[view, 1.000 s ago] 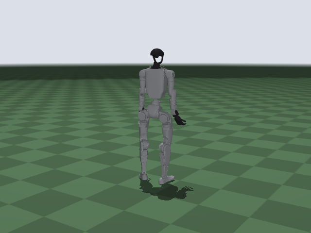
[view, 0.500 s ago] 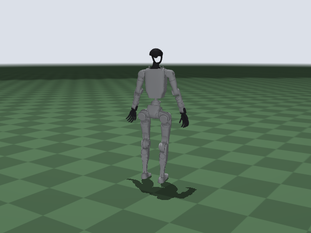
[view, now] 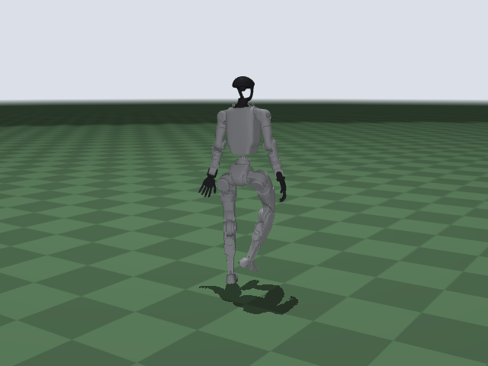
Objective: Kungfu
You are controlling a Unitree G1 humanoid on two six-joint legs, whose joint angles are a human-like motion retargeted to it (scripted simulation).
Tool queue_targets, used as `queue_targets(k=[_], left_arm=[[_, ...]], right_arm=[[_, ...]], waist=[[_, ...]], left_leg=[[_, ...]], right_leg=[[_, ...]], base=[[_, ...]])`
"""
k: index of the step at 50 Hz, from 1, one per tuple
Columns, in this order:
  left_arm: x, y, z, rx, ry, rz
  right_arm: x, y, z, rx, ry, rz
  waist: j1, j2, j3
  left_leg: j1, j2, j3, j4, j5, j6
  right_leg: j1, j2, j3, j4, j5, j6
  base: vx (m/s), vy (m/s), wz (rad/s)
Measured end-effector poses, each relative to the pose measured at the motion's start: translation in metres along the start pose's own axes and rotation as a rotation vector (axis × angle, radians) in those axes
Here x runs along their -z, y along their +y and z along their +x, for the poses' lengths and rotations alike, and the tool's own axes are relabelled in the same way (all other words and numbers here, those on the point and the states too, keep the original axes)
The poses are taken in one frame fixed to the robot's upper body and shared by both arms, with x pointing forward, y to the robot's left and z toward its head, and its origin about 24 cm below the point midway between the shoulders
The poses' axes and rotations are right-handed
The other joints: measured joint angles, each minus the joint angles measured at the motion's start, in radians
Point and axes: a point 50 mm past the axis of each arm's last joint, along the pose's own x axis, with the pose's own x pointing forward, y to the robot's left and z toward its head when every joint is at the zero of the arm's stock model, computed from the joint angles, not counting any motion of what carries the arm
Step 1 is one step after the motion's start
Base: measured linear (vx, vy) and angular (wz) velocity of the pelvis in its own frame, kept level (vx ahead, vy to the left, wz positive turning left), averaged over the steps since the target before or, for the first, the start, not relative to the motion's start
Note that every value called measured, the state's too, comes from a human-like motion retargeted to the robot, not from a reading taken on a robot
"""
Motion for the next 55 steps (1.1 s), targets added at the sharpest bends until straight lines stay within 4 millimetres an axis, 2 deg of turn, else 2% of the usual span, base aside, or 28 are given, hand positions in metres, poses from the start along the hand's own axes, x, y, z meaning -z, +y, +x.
queue_targets(k=[4,8,12,15,19,21,23,25,26,28,29,31,33,35,37,38,40,41,42,43,45,47,48,50,51,52,53,55], left_arm=[[0.001,-0.006,0.001,0.024,0.021,-0.061],[-0.003,-0.014,0.002,0.001,-0.005,-0.151],[-0.01,-0.022,0.002,0.019,-0.027,-0.248],[-0.018,-0.027,0.002,0.033,-0.039,-0.296],[-0.029,-0.026,0.0,-0.009,-0.056,-0.399],[-0.036,-0.015,-0.002,-0.075,-0.072,-0.499],[-0.042,0.009,-0.006,-0.165,-0.113,-0.649],[-0.044,0.046,-0.015,-0.279,-0.188,-0.841],[-0.039,0.072,-0.023,-0.35,-0.241,-0.957],[-0.023,0.128,-0.047,-0.505,-0.392,-1.189],[-0.008,0.157,-0.064,-0.582,-0.498,-1.3],[0.033,0.212,-0.108,-0.733,-0.762,-1.494],[0.084,0.251,-0.163,-0.907,-1.086,-1.629],[0.13,0.27,-0.221,-1.092,-1.419,-1.711],[0.161,0.273,-0.267,-1.241,-1.717,-1.731],[0.174,0.27,-0.287,-1.308,-1.86,-1.716],[0.192,0.264,-0.325,-1.402,-2.13,-1.651],[0.192,0.263,-0.346,-1.412,-2.284,-1.579],[0.191,0.262,-0.367,1.372,2.37,1.447],[0.188,0.261,-0.39,1.309,2.425,1.283],[0.179,0.253,-0.451,1.153,2.545,0.878],[0.155,0.236,-0.536,0.935,2.647,0.375],[0.139,0.222,-0.576,0.82,2.674,0.132],[0.097,0.19,-0.636,0.577,2.727,-0.258],[0.066,0.179,-0.65,0.403,2.747,-0.367],[0.036,0.166,-0.661,0.233,2.761,-0.469],[0.007,0.156,-0.666,0.069,2.783,-0.547],[-0.061,0.139,-0.655,-0.29,2.837,-0.625]], right_arm=[[0.005,0.01,-0.001,0.013,-0.007,0.031],[0.022,0.024,-0.003,-0.019,0.04,0.062],[0.036,0.036,-0.005,-0.051,0.09,0.092],[0.042,0.042,-0.007,-0.064,0.109,0.127],[0.037,0.038,-0.006,-0.028,0.084,0.153],[0.028,0.027,-0.004,0.016,0.039,0.163],[0.014,0.014,-0.003,0.082,-0.028,0.184],[-0.003,-0.003,-0.003,0.165,-0.117,0.222],[-0.013,-0.012,-0.004,0.206,-0.174,0.246],[-0.032,-0.029,-0.01,0.278,-0.294,0.296],[-0.04,-0.038,-0.013,0.301,-0.353,0.323],[-0.052,-0.052,-0.022,0.313,-0.466,0.374],[-0.059,-0.065,-0.032,0.269,-0.586,0.4],[-0.066,-0.079,-0.044,0.2,-0.694,0.397],[-0.073,-0.089,-0.055,0.123,-0.782,0.361],[-0.076,-0.091,-0.06,0.082,-0.819,0.339],[-0.08,-0.094,-0.07,0.012,-0.878,0.293],[-0.085,-0.1,-0.076,0.008,-0.916,0.277],[-0.089,-0.103,-0.081,0.001,-0.951,0.264],[-0.092,-0.103,-0.086,-0.007,-0.981,0.258],[-0.102,-0.099,-0.099,-0.013,-1.069,0.279],[-0.125,-0.102,-0.119,-0.005,-1.214,0.356],[-0.135,-0.104,-0.13,-0.009,-1.29,0.397],[-0.148,-0.099,-0.146,-0.072,-1.409,0.486],[-0.146,-0.097,-0.149,-0.102,-1.435,0.53],[-0.144,-0.093,-0.151,-0.141,-1.46,0.573],[-0.144,-0.083,-0.153,-0.199,-1.48,0.616],[-0.132,-0.064,-0.151,-0.293,-1.47,0.71]], waist=[[0.017,0.072,-0.003],[0.033,0.118,-0.038],[0.02,0.158,-0.048],[0.016,0.162,-0.043],[0.006,0.159,-0.041],[0.007,0.158,-0.029],[0.008,0.153,-0.014],[-0.001,0.144,0.008],[-0.006,0.135,0.019],[-0.014,0.118,0.039],[-0.017,0.108,0.04],[-0.026,0.085,0.011],[-0.044,0.063,-0.045],[-0.035,0.046,-0.054],[0.002,0.056,-0.022],[0.017,0.073,-0.005],[0.01,0.119,0.019],[-0.038,0.138,0.015],[-0.081,0.149,0.016],[-0.114,0.144,0.028],[-0.172,0.105,0.096],[-0.18,0.076,0.197],[-0.173,0.07,0.226],[-0.104,0.064,0.284],[-0.057,0.062,0.272],[-0.023,0.052,0.24],[-0.016,0.027,0.171],[-0.102,0.047,-0.041]], left_leg=[[-0.015,0.032,-0.006,0.0,-0.008,0.052],[-0.03,0.043,-0.021,-0.011,-0.016,0.08],[-0.038,0.056,-0.05,0.0,-0.026,0.082],[-0.021,0.054,-0.058,0.002,-0.035,0.076],[-0.016,0.035,-0.054,0.006,-0.048,0.073],[-0.019,0.028,-0.041,0.022,-0.06,0.076],[-0.043,0.027,-0.031,0.066,-0.08,0.079],[-0.085,0.029,-0.03,0.148,-0.111,0.081],[-0.111,0.031,-0.027,0.209,-0.138,0.082],[-0.151,0.035,-0.019,0.312,-0.189,0.09],[-0.16,0.027,-0.012,0.341,-0.208,0.096],[-0.181,-0.008,0.006,0.369,-0.237,0.113],[-0.202,-0.053,0.026,0.357,-0.243,0.119],[-0.145,-0.084,0.07,0.28,-0.205,0.091],[-0.032,-0.103,0.123,0.156,-0.108,0.019],[0.024,-0.109,0.136,0.089,-0.032,-0.035],[0.084,-0.122,0.103,0.004,0.154,-0.215],[0.012,-0.202,0.148,0.01,0.219,-0.223],[-0.048,-0.262,0.198,0.023,0.267,-0.228],[-0.086,-0.28,0.258,0.048,0.279,-0.228],[-0.113,-0.271,0.277,0.148,0.296,-0.228],[-0.084,-0.123,0.241,0.269,0.201,-0.228],[-0.066,-0.021,0.236,0.277,0.189,-0.228],[0.002,0.225,0.226,0.274,0.219,-0.228],[0.008,0.316,0.246,0.277,0.239,-0.178],[0.003,0.387,0.279,0.266,0.26,-0.122],[-0.023,0.419,0.336,0.229,0.283,-0.052],[-0.168,0.385,0.349,0.083,0.336,0.048]], right_leg=[[-0.222,-0.026,-0.137,0.443,-0.133,0.0],[-0.395,-0.027,-0.202,0.691,-0.245,0.0],[-0.482,0.004,-0.229,0.753,-0.312,0.0],[-0.491,0.017,-0.222,0.74,-0.349,0.0],[-0.494,0.016,-0.197,0.699,-0.39,0.0],[-0.49,0.017,-0.176,0.671,-0.399,0.0],[-0.485,0.022,-0.151,0.63,-0.395,0.0],[-0.462,0.022,-0.117,0.576,-0.381,0.0],[-0.442,0.024,-0.093,0.539,-0.368,0.0],[-0.39,0.029,-0.038,0.456,-0.339,0.0],[-0.365,0.027,-0.004,0.416,-0.329,0.0],[-0.331,0.003,0.066,0.346,-0.318,-0.002],[-0.301,-0.03,0.129,0.266,-0.305,-0.004],[-0.208,-0.031,0.194,0.148,-0.276,-0.013],[-0.055,-0.003,0.256,-0.024,-0.224,-0.04],[0.027,0.011,0.282,-0.124,-0.178,-0.056],[0.159,0.003,0.312,-0.323,-0.036,-0.099],[0.126,-0.099,0.33,-0.362,0.036,-0.065],[0.11,-0.186,0.345,-0.404,0.11,-0.043],[0.13,-0.242,0.353,-0.451,0.188,-0.044],[0.236,-0.311,0.377,-0.575,0.401,-0.004],[0.325,-0.339,0.339,-0.615,0.162,-0.032],[0.339,-0.315,0.293,-0.588,0.018,-0.101],[0.379,-0.193,0.265,-0.524,-0.228,-0.255],[0.377,-0.185,0.226,-0.482,-0.292,-0.308],[0.347,-0.177,0.213,-0.428,-0.344,-0.335],[0.263,-0.169,0.255,-0.349,-0.375,-0.307],[0.058,-0.217,0.238,-0.207,-0.462,-0.289]], base=[[-0.06,0.29,-0.5],[0.07,0.18,-0.17],[0.08,0.07,0.15],[0.06,0.04,0.21],[0.02,0.03,0.04],[-0.04,0.11,-0.14],[-0.06,0.03,-0.09],[-0.07,-0.03,0.2],[-0.03,-0.09,0.34],[0.04,-0.12,0.35],[0.05,-0.04,0.35],[0.13,-0.03,0.48],[0.23,-0.13,0.44],[0.2,-0.01,-0.38],[0.23,0.06,-1.06],[0.24,0.1,-0.79],[-0.06,0.38,0.48],[-0.79,1.05,2.48],[-1.24,1.23,3.19],[-1.03,0.69,2.62],[-0.61,-0.2,1.98],[-0.13,-1.08,1.37],[-0.1,-1.17,0.43],[0.04,-0.97,-0.92],[0.34,-0.59,-1.3],[0.51,-0.47,-0.78],[0.58,-0.52,0.34],[0.58,-0.36,1.75]])
